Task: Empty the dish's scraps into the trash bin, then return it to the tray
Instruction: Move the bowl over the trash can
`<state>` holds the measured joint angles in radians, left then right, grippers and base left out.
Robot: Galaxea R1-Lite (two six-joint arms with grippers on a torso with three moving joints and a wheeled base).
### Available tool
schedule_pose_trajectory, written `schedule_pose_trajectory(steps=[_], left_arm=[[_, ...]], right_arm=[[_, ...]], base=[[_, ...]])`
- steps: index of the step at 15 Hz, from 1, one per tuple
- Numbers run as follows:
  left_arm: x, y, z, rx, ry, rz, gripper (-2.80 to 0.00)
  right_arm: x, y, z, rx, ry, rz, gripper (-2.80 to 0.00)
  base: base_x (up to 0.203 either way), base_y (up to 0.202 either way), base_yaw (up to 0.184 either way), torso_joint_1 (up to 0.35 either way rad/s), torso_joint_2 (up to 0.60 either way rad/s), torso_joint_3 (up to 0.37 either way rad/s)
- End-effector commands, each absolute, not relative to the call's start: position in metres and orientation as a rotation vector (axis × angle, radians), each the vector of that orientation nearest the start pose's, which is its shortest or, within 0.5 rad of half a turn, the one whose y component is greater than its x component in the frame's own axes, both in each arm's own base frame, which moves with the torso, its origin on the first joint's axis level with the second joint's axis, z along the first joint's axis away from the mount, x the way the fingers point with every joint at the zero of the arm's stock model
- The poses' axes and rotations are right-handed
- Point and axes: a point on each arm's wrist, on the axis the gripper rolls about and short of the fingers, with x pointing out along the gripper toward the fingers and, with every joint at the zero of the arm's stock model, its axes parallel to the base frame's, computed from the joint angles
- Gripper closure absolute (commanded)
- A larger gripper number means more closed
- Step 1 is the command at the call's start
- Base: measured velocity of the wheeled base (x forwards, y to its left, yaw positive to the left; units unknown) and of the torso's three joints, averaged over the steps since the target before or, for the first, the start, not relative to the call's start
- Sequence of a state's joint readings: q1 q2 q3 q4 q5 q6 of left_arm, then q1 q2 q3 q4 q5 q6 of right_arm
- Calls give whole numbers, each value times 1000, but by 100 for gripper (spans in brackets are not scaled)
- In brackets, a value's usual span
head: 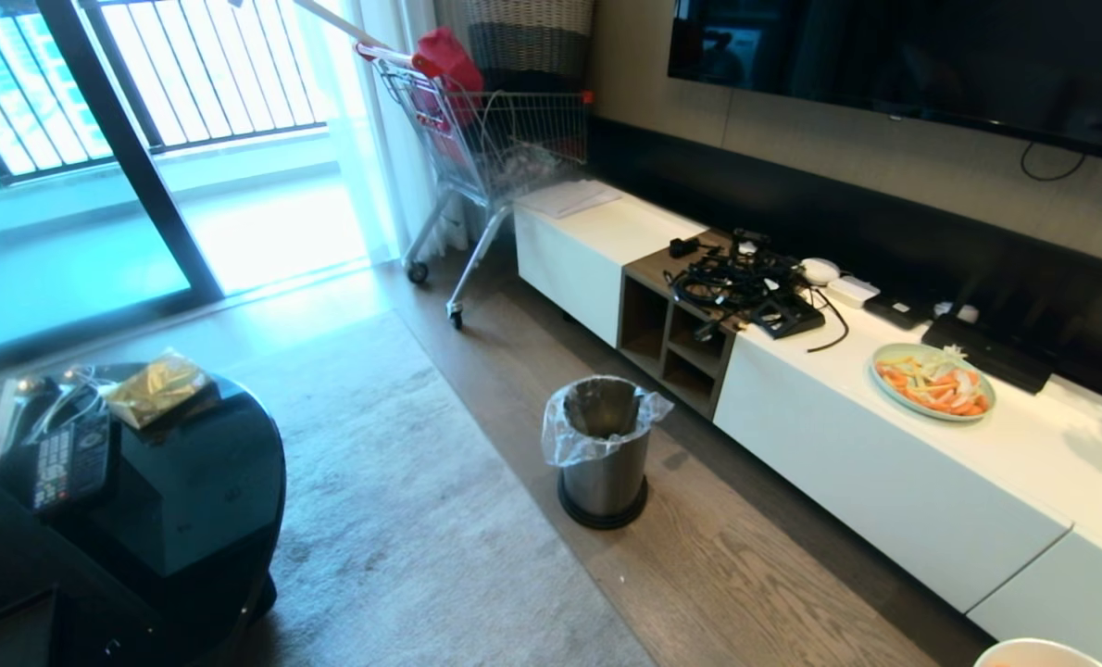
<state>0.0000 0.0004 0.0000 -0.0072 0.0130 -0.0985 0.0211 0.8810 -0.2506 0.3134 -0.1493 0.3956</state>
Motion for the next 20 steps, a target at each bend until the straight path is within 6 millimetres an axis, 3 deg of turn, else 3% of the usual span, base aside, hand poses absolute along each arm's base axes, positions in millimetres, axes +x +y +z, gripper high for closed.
schedule_pose_trajectory(steps=[1,15,20], left_arm=[[-23,0,76,-100,-8,13,0],[-23,0,76,-100,-8,13,0],[-23,0,76,-100,-8,13,0]], right_arm=[[52,-2,107,287,901,-304,0],[40,-3,98,283,917,-307,0],[27,-3,95,282,922,-309,0]], base=[[0,0,0,0,0,0],[0,0,0,0,0,0],[0,0,0,0,0,0]])
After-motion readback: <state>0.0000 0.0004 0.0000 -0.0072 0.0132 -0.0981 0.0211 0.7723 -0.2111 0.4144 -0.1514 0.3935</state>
